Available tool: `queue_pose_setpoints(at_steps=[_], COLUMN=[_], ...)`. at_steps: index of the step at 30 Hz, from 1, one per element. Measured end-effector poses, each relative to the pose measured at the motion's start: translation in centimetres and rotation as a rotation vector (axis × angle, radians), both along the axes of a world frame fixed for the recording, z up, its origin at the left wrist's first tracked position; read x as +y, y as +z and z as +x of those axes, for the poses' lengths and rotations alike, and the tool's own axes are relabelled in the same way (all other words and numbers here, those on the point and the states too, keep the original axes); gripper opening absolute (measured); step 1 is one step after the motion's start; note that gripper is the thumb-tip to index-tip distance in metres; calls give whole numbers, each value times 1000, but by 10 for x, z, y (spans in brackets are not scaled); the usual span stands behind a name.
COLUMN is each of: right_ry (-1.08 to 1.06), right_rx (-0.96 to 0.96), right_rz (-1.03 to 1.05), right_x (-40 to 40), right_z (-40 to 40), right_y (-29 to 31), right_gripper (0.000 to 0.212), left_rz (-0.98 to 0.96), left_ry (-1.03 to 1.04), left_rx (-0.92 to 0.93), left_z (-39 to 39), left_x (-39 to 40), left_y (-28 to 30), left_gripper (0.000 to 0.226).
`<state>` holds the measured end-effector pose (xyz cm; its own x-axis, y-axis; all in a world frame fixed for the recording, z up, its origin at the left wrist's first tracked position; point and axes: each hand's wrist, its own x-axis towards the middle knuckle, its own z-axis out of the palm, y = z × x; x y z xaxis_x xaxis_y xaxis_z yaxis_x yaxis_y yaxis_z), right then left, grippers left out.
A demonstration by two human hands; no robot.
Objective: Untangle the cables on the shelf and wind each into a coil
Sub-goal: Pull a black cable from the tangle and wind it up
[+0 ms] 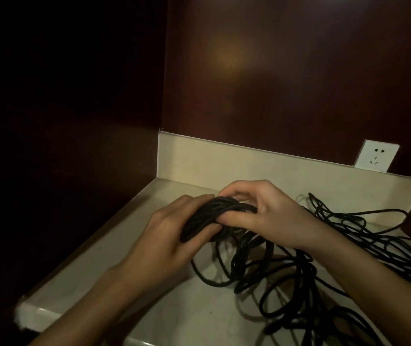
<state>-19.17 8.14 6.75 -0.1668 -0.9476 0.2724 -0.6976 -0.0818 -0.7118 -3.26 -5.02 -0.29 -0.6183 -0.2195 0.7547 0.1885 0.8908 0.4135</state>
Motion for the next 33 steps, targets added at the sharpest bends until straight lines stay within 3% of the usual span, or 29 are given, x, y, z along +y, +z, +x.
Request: queue_pose_setpoints(at_steps=[5,9,11,14,19,25,31,33], right_ry=[66,19,-38,-69,39,40,-9,-101], right_rx=[-83,-168,-195,-212,-217,-39,328,480], right_rz=[-25,-59,-52,-11,104,-46,-347,-391], right_x=[-5,-9,-11,-11,-8,-23,-49,-54], right_z=[-5,-8,-9,-11,-10,-14,-14,-12], right_y=[5,3,0,1,13,28,2,-12], right_gripper=[17,16,15,13,28,27,17,16], left_rz=[96,369,368,317,359,456,975,1028], left_ry=[-89,-154,-115,-24,-197,-352,-535,-517], left_rx=[119,55,75,186,157,76,265,324], left_z=[-2,-2,-5,-14,-8,3,-13,-21], left_x=[1,3,7,9,-1,-14,-7,-4], left_y=[0,10,10,7,7,15,26,34], left_gripper=[47,54,56,32,13,17,26,31])
